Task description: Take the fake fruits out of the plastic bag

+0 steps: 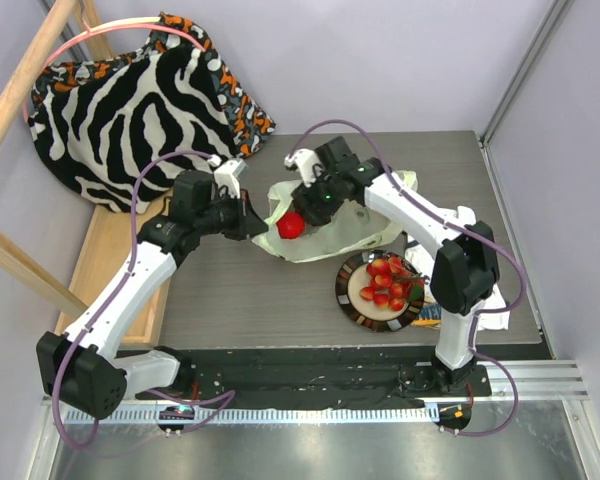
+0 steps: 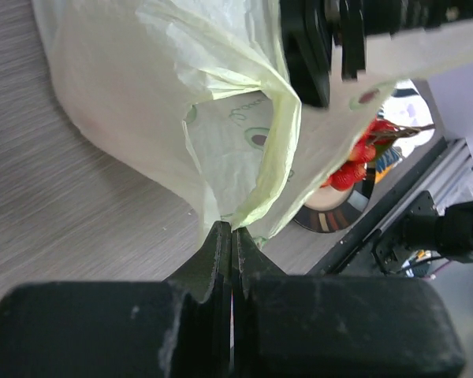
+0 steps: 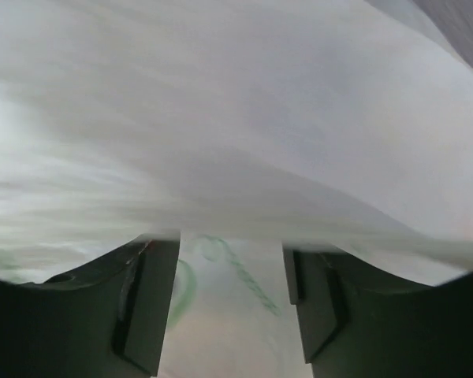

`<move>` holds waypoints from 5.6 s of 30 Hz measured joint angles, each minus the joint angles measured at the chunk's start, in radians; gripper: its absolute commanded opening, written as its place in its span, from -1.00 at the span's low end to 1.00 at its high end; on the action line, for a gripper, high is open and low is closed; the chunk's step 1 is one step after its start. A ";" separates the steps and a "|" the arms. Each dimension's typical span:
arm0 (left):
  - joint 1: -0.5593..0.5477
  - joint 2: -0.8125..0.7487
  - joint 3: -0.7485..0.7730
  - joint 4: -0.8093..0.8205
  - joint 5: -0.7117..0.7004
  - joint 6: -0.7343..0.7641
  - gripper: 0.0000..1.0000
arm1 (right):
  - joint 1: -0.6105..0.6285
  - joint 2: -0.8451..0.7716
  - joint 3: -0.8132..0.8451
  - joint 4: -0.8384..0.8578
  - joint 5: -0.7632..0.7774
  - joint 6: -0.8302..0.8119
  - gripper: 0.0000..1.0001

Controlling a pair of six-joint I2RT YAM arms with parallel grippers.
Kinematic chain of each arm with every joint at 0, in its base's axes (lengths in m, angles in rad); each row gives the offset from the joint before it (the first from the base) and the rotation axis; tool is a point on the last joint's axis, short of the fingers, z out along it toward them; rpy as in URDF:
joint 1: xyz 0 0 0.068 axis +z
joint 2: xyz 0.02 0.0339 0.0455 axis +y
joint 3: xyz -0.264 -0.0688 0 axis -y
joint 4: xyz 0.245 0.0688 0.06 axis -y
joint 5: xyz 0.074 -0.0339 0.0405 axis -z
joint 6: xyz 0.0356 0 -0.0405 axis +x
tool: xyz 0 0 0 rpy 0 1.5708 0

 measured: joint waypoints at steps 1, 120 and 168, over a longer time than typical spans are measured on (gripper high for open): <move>0.001 0.000 0.000 -0.004 -0.013 -0.003 -1.00 | 0.018 0.006 0.013 0.002 -0.019 0.009 0.39; 0.070 -0.007 0.116 0.034 0.227 -0.021 -1.00 | 0.132 0.217 0.143 -0.055 0.252 -0.002 -0.24; -0.075 0.171 0.101 0.016 0.083 0.017 -1.00 | -0.117 0.533 0.513 0.053 0.221 0.092 -0.07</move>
